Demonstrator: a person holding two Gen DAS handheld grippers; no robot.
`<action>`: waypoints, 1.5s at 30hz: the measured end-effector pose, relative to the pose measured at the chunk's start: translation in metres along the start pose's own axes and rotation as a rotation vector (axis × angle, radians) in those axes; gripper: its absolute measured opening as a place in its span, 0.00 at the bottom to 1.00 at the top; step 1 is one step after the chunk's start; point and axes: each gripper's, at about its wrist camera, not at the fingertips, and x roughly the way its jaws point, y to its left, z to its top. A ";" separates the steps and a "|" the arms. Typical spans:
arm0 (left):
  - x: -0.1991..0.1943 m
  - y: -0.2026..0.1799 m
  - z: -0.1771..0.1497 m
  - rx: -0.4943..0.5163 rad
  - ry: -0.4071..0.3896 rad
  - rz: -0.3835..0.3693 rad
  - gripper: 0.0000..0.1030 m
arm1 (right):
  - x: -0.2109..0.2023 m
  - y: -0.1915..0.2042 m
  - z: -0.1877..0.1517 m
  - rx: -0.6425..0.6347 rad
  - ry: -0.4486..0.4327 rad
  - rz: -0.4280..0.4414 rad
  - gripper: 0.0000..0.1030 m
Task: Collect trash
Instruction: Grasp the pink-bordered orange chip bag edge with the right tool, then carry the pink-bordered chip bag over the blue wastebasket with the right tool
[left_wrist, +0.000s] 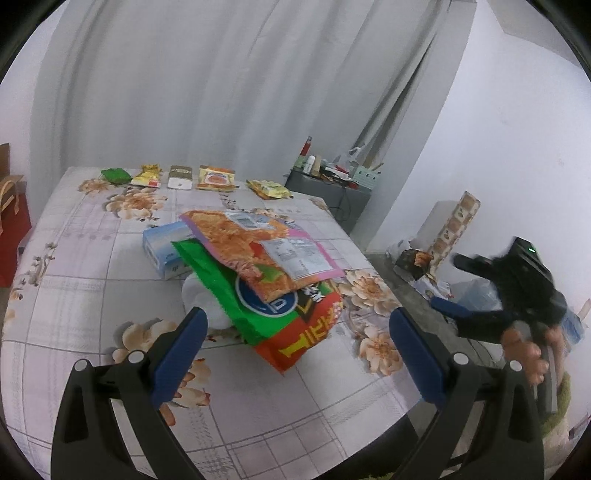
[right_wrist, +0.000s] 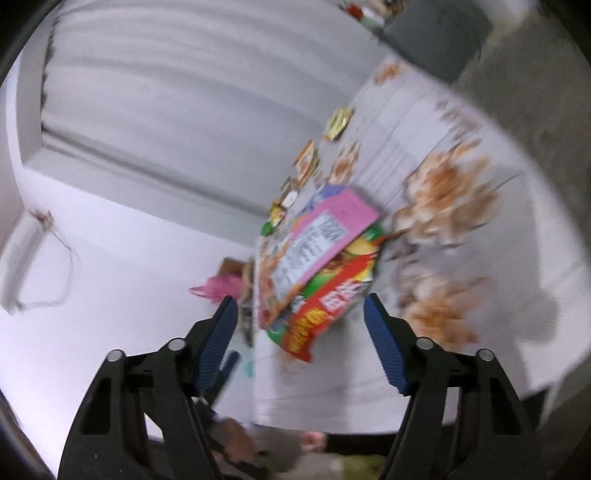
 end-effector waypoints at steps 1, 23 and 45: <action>0.001 0.002 -0.001 -0.001 0.000 0.005 0.94 | 0.011 -0.004 0.005 0.036 0.012 0.014 0.58; 0.058 0.000 0.018 0.106 0.000 0.114 0.81 | 0.139 -0.072 0.050 0.458 0.093 0.107 0.26; 0.060 0.011 0.040 -0.006 0.003 0.042 0.61 | 0.138 -0.059 0.058 0.424 0.061 0.426 0.00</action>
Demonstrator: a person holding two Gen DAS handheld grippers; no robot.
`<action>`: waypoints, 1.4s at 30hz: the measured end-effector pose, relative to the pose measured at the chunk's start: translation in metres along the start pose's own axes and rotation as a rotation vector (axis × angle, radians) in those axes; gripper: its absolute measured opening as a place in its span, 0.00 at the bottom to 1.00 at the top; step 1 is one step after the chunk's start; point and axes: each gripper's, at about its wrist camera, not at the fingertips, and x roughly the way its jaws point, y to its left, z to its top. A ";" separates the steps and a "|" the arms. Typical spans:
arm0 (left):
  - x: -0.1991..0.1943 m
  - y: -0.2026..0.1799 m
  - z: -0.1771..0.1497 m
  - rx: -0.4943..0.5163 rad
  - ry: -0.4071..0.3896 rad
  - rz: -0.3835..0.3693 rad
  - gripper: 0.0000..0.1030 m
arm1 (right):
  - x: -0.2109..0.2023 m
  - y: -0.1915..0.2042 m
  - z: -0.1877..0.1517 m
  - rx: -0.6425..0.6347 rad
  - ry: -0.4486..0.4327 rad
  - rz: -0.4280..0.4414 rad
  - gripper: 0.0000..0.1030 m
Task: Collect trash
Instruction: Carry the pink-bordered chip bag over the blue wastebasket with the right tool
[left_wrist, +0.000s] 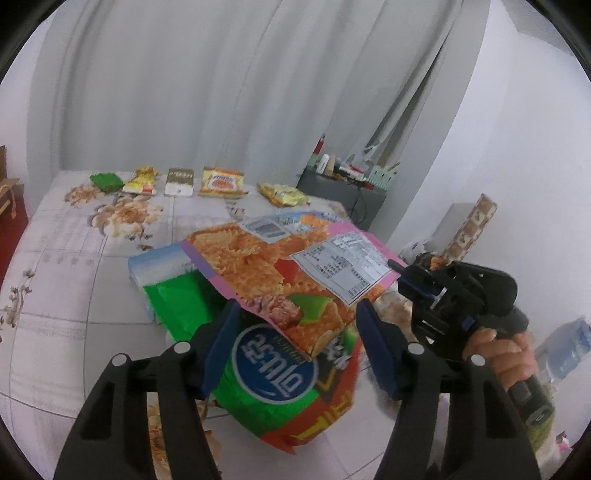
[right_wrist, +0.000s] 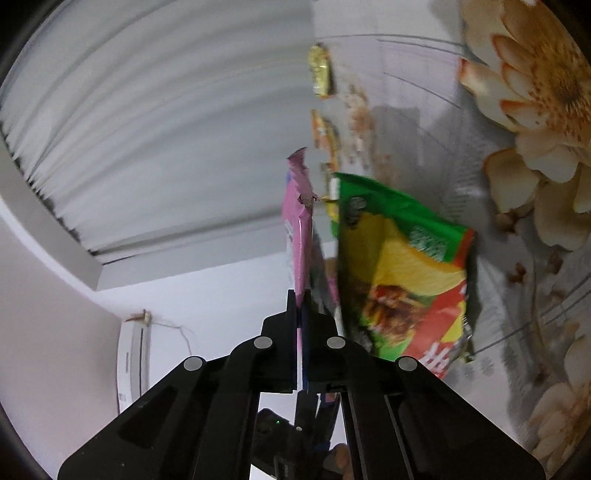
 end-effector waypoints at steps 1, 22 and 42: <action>-0.004 -0.004 0.003 0.007 -0.011 -0.007 0.61 | -0.002 0.002 -0.001 -0.006 -0.001 0.009 0.00; 0.039 -0.196 -0.030 0.307 0.155 -0.357 0.61 | -0.269 -0.005 -0.043 -0.046 -0.453 0.166 0.00; 0.096 -0.224 -0.060 0.380 0.334 -0.354 0.64 | -0.460 -0.263 0.008 0.563 -1.034 0.134 0.20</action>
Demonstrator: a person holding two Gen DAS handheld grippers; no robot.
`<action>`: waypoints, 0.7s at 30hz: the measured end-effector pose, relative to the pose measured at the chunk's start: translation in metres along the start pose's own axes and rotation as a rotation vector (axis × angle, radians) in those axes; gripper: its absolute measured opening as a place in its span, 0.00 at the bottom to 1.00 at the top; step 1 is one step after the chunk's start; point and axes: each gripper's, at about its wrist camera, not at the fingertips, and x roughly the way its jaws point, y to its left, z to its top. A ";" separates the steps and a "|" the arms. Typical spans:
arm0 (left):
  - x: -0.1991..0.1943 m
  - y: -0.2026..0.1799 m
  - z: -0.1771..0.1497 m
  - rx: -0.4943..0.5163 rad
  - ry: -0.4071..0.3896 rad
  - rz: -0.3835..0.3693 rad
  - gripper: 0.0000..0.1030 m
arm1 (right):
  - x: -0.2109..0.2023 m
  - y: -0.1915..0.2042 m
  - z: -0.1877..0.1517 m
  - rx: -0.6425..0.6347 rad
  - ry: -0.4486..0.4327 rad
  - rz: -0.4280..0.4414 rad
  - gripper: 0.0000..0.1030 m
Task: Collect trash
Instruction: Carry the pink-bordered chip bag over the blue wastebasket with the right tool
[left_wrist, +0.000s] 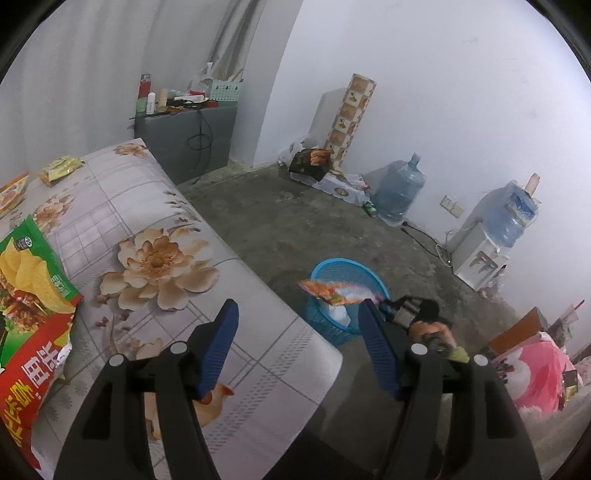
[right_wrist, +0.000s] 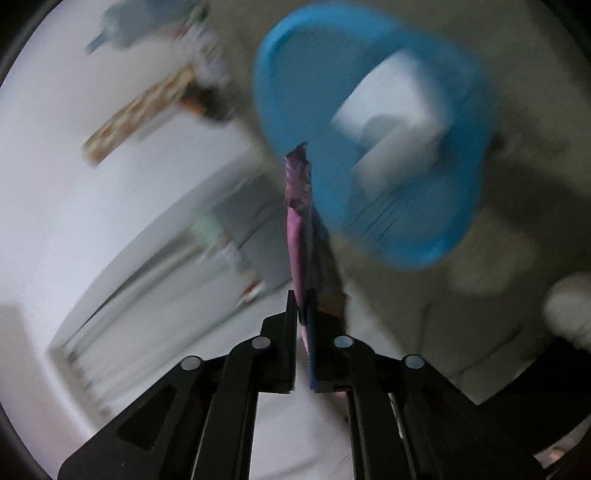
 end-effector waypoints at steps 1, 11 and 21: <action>0.001 0.001 0.000 -0.001 0.005 0.005 0.64 | -0.003 -0.008 0.005 0.016 -0.027 -0.039 0.26; 0.019 -0.001 0.002 -0.015 0.042 -0.008 0.64 | -0.072 0.026 0.000 -0.225 -0.080 -0.136 0.39; 0.027 -0.008 0.001 0.006 0.064 -0.017 0.65 | 0.037 0.088 -0.135 -1.374 -0.225 -0.903 0.48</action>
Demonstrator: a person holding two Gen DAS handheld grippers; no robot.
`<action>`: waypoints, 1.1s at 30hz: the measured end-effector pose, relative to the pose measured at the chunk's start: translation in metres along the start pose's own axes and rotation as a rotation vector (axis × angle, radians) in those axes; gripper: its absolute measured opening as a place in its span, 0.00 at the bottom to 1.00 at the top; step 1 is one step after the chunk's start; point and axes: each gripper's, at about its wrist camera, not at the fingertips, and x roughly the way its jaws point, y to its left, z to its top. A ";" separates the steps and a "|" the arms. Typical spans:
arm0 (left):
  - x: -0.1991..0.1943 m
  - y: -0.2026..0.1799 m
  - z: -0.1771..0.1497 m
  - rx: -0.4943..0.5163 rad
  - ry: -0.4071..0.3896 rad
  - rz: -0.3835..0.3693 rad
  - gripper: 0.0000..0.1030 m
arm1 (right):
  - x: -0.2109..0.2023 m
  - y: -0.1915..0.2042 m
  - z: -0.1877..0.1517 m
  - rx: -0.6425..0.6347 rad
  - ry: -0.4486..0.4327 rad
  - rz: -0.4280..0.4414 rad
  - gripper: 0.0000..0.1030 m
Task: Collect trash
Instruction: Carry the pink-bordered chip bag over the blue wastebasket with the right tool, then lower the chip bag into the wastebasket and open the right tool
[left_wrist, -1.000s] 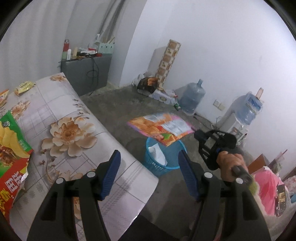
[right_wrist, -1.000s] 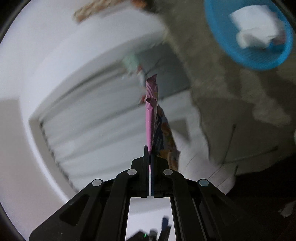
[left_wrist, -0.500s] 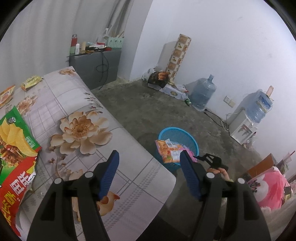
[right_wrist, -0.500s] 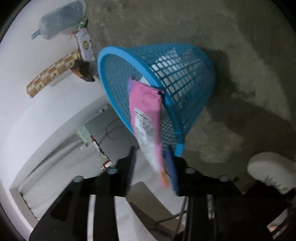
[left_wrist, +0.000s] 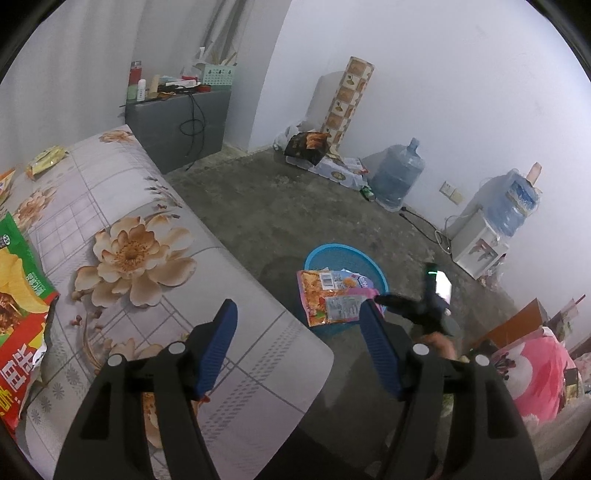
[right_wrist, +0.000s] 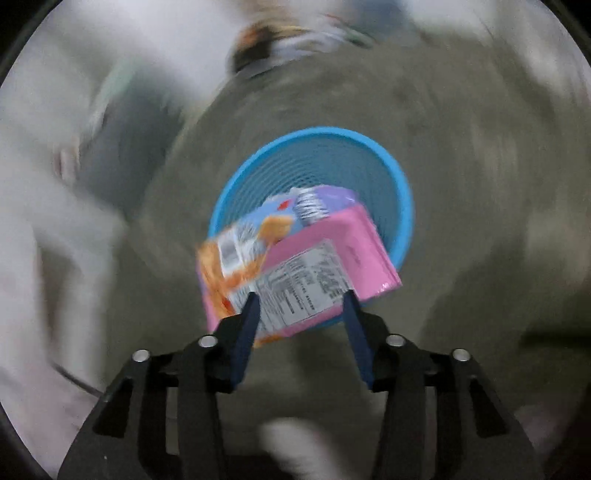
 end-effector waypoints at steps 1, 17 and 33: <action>0.000 0.001 0.000 -0.004 0.003 0.004 0.65 | 0.004 0.017 -0.006 -0.101 -0.012 -0.048 0.50; 0.006 0.011 0.001 -0.064 0.028 -0.009 0.66 | 0.083 0.083 -0.068 -0.908 -0.149 -0.575 0.52; 0.008 0.008 0.001 -0.067 0.033 0.006 0.66 | 0.060 -0.050 0.077 0.095 0.024 0.153 0.00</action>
